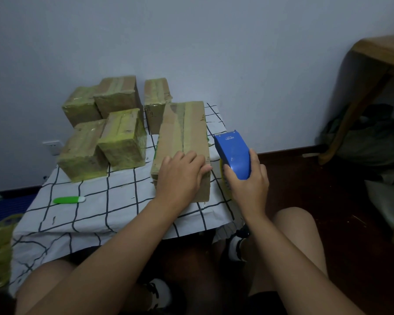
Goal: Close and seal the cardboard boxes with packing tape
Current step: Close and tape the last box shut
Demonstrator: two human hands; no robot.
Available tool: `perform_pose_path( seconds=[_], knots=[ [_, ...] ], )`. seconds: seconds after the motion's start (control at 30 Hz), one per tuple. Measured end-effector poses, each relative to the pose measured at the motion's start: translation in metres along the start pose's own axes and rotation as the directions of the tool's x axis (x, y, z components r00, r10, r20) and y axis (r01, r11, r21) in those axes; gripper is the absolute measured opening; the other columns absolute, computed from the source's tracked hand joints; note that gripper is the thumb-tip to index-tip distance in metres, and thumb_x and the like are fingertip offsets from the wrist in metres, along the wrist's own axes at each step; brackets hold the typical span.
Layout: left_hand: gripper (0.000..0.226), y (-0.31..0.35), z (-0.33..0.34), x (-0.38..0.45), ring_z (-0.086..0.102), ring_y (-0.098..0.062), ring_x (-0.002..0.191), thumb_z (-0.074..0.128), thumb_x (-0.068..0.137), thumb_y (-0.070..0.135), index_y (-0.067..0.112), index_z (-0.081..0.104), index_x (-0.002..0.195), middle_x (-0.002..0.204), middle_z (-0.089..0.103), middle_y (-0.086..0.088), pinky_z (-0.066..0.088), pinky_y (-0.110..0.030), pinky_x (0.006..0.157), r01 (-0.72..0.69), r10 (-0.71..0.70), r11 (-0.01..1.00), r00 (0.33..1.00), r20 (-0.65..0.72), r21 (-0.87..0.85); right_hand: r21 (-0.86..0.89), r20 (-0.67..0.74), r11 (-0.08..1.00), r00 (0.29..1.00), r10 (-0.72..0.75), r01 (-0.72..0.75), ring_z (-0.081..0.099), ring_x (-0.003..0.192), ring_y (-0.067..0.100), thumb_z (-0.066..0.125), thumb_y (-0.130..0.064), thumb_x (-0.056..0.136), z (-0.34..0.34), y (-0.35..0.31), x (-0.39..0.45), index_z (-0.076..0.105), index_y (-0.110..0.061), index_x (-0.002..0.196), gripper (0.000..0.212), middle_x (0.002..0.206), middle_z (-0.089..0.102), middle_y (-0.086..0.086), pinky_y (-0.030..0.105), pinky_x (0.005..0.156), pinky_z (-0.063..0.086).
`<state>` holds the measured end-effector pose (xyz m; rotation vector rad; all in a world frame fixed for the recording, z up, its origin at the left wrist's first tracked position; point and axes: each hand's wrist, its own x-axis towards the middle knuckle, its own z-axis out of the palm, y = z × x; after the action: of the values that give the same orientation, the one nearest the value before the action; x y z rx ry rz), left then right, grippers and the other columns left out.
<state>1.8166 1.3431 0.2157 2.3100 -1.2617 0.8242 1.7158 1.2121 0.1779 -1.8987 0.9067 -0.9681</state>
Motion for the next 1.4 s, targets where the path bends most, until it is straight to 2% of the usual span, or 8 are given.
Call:
perform_pose_path(
  seconds=[0.2,0.33,0.43,0.53,0.77,1.03,1.27,1.4],
  knots=[
    [0.007,-0.002,0.003,-0.005,0.043,-0.024,0.078,0.057,0.093,0.024,0.019,0.052,0.094,0.089,0.058,0.0,0.029,-0.035,0.064,-0.175,0.173,0.98,0.984,0.03,0.093,0.004,0.014,1.0,1.0,0.007,-0.008,0.05,0.091,0.019,0.073,-0.041,0.085,-0.001,-0.002,0.0,0.038,-0.027,0.15,0.075,0.11,0.048,0.003,0.032,0.079,0.044],
    [0.05,-0.007,-0.006,-0.023,0.046,-0.022,0.1,0.075,0.078,0.027,0.022,0.052,0.123,0.127,0.057,0.005,0.034,-0.036,0.079,-0.136,0.115,0.986,0.973,0.198,0.096,0.003,0.028,1.0,1.0,0.013,-0.013,0.05,0.092,0.019,0.072,-0.041,0.085,-0.003,-0.004,-0.001,0.037,-0.028,0.149,0.074,0.108,0.046,0.002,0.031,0.078,0.042],
    [0.057,-0.01,-0.021,-0.02,0.048,-0.021,0.116,0.064,0.088,0.044,0.025,0.046,0.139,0.136,0.055,0.006,0.039,-0.039,0.095,0.007,0.033,0.992,0.95,0.309,-0.126,0.017,0.031,1.0,1.0,0.003,-0.004,0.051,0.091,0.02,0.072,-0.04,0.085,-0.003,-0.005,-0.002,0.039,-0.029,0.148,0.071,0.107,0.047,0.002,0.031,0.077,0.042],
    [0.047,-0.02,-0.028,-0.004,0.055,-0.02,0.112,0.049,0.094,0.053,0.026,0.058,0.131,0.125,0.063,0.004,0.041,-0.038,0.092,0.126,-0.08,0.964,0.977,0.196,-0.235,0.029,0.016,0.999,1.0,0.015,-0.015,0.053,0.091,0.022,0.072,-0.04,0.084,-0.002,-0.004,-0.002,0.041,-0.03,0.146,0.07,0.106,0.049,0.003,0.031,0.076,0.042],
    [0.035,-0.037,0.002,-0.018,0.062,-0.019,0.096,0.047,0.095,0.051,0.027,0.071,0.099,0.106,0.07,0.008,0.04,-0.034,0.076,-0.053,0.052,0.998,0.997,-0.06,-0.017,-0.005,-0.004,1.0,1.0,-0.007,0.007,0.05,0.09,0.021,0.073,-0.039,0.084,0.001,0.0,-0.002,0.039,-0.027,0.148,0.073,0.108,0.048,0.005,0.031,0.076,0.042],
    [0.056,-0.048,-0.007,-0.023,0.051,-0.019,0.116,0.063,0.083,0.056,0.025,0.057,0.129,0.133,0.058,0.006,0.037,-0.034,0.09,-0.186,0.171,0.979,0.972,0.164,0.081,-0.014,0.005,1.0,1.0,-0.008,0.008,0.047,0.093,0.017,0.072,-0.04,0.086,-0.001,-0.002,-0.003,0.036,-0.025,0.151,0.075,0.109,0.043,0.001,0.032,0.08,0.043],
    [0.054,-0.027,-0.009,-0.004,0.062,-0.023,0.104,0.065,0.081,0.059,0.021,0.064,0.119,0.117,0.068,0.003,0.045,-0.035,0.082,0.002,0.0,1.0,0.99,0.141,-0.016,0.007,0.009,1.0,1.0,-0.001,0.001,0.047,0.094,0.017,0.072,-0.038,0.086,-0.003,-0.004,-0.004,0.037,-0.025,0.151,0.074,0.111,0.045,0.002,0.03,0.081,0.039],
    [0.059,-0.029,-0.008,-0.001,0.06,-0.017,0.112,0.044,0.087,0.069,0.026,0.07,0.118,0.126,0.066,0.009,0.044,-0.039,0.092,0.054,-0.031,0.991,0.983,0.179,-0.125,0.003,-0.001,1.0,1.0,-0.016,0.016,0.047,0.094,0.015,0.073,-0.038,0.086,-0.003,-0.002,-0.005,0.038,-0.024,0.151,0.075,0.111,0.046,0.002,0.029,0.08,0.039]
  ],
)
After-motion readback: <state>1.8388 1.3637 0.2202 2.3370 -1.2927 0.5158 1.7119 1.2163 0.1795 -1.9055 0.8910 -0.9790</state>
